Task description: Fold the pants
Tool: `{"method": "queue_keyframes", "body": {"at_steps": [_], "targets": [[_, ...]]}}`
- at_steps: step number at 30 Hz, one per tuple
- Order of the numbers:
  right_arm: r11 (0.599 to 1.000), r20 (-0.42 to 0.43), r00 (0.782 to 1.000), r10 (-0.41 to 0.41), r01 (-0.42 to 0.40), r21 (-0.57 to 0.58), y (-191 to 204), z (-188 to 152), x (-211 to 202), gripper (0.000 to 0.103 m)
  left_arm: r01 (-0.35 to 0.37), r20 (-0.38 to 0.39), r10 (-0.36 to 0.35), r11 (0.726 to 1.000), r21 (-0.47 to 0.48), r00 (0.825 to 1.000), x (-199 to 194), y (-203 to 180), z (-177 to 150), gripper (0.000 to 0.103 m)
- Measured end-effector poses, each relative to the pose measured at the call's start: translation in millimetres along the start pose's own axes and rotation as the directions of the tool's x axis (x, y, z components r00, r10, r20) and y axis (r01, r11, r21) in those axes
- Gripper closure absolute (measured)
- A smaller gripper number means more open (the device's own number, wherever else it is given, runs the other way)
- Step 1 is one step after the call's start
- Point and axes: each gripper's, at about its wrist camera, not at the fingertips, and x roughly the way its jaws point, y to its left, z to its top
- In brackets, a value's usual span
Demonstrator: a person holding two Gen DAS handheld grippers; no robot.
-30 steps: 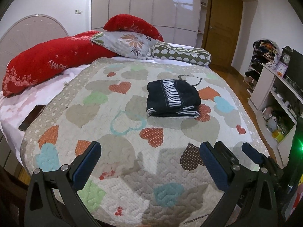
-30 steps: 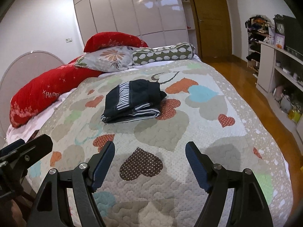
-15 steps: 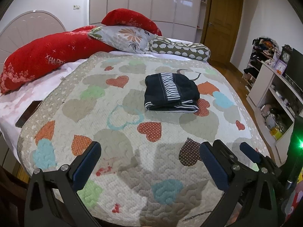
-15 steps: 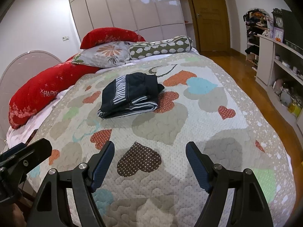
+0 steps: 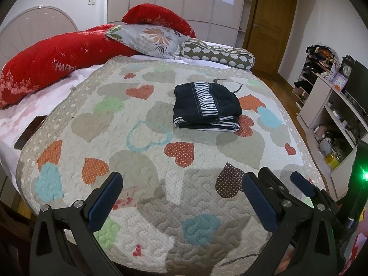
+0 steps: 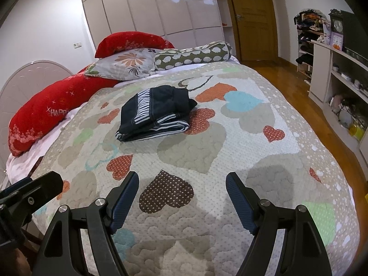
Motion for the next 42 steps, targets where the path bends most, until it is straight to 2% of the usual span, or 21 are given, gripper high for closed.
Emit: {"method": "queue_keyframes", "body": {"at_steps": [9,22,37,42], "targets": [[1.000,-0.021,1.000,-0.009,0.009,-0.001,-2,-3,5,0.020,0.016,-0.035,-0.016,1.000,-0.002,0.999,6,1,-4,0.000],[1.000,-0.058,0.998,-0.016,0.016,0.004,-4,-6,13,0.020,0.031,-0.045,-0.032,0.999,-0.013,0.998,8,3,-5,0.000],[1.000,-0.064,0.998,-0.011,0.010,-0.025,4,-11,12,0.019,0.045,-0.063,-0.047,0.998,-0.032,0.997,10,3,-9,0.000],[1.000,-0.068,0.997,-0.022,0.022,-0.007,0,-11,14,0.019,0.076,-0.102,-0.082,0.995,-0.068,0.991,12,4,-9,0.000]]}}
